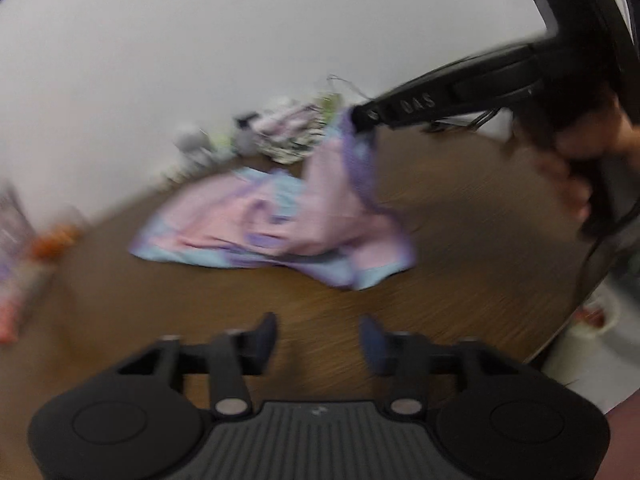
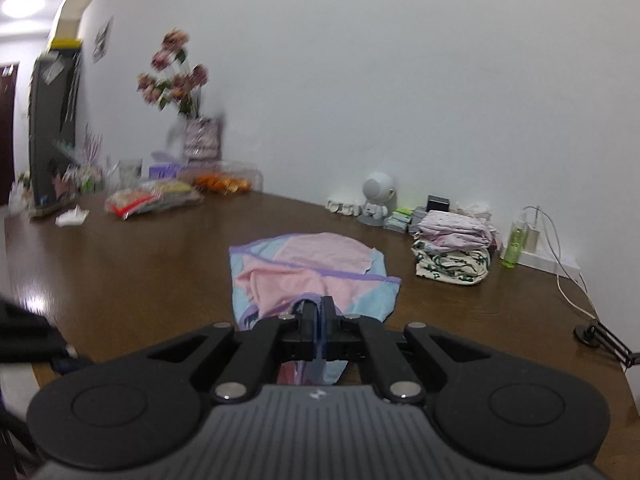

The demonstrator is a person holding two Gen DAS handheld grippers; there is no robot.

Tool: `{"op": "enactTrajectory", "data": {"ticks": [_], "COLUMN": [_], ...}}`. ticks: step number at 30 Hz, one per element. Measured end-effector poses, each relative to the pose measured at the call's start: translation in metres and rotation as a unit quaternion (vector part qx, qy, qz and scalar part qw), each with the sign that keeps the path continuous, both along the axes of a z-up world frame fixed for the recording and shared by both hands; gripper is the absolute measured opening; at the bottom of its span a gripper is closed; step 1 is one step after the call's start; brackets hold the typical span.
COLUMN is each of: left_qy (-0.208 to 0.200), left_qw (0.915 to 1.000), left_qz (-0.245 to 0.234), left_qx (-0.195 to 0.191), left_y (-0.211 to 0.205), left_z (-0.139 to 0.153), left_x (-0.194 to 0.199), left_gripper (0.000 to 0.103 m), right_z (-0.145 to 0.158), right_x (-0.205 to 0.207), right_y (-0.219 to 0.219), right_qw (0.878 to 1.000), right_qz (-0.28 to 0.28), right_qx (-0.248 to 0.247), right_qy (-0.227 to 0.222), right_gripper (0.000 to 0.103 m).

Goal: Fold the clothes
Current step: 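Lay the garment back down flat on the table with both grippers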

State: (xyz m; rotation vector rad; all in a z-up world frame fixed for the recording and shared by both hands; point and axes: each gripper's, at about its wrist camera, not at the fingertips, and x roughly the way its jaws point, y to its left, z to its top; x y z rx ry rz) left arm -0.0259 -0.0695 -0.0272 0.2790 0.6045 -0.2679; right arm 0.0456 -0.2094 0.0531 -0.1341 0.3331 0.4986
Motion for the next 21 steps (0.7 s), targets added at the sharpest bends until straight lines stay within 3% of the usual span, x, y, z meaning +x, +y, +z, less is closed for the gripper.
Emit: {"op": "enactTrajectory", "data": {"ticks": [2, 8, 9, 11, 12, 17, 21], "left_qy": [0.023, -0.005, 0.002, 0.02, 0.038, 0.098, 0.126], "left_qw": [0.999, 0.9999, 0.9999, 0.9995, 0.9987, 0.9923, 0.9872], "left_qz": [-0.012, -0.01, -0.014, -0.025, -0.035, -0.069, -0.097], "left_qx": [-0.037, 0.0, 0.001, 0.002, -0.004, -0.032, -0.006], "left_y": [-0.012, -0.036, -0.036, -0.036, -0.033, -0.013, 0.012], "left_z": [-0.004, -0.005, -0.005, -0.007, -0.007, -0.004, 0.0], "left_x": [0.014, 0.048, 0.055, 0.067, 0.071, 0.081, 0.074], "left_gripper": [0.051, 0.05, 0.047, 0.025, 0.003, 0.0, 0.0], "right_z": [0.01, 0.017, 0.017, 0.015, 0.013, 0.007, 0.0], "right_x": [0.011, 0.018, 0.019, 0.02, 0.022, 0.026, 0.024], "right_y": [-0.001, -0.008, -0.009, -0.014, -0.016, -0.031, -0.049], "right_qw": [1.0, 0.999, 0.999, 0.998, 0.998, 0.999, 0.999], "right_qz": [-0.004, -0.011, -0.011, -0.01, -0.01, -0.013, -0.012], "right_qx": [0.022, 0.048, 0.05, 0.051, 0.052, 0.035, -0.012], "right_qy": [0.007, 0.015, 0.017, 0.02, 0.022, 0.024, 0.029], "right_gripper": [0.001, 0.001, 0.001, 0.001, 0.001, 0.001, 0.001]}}
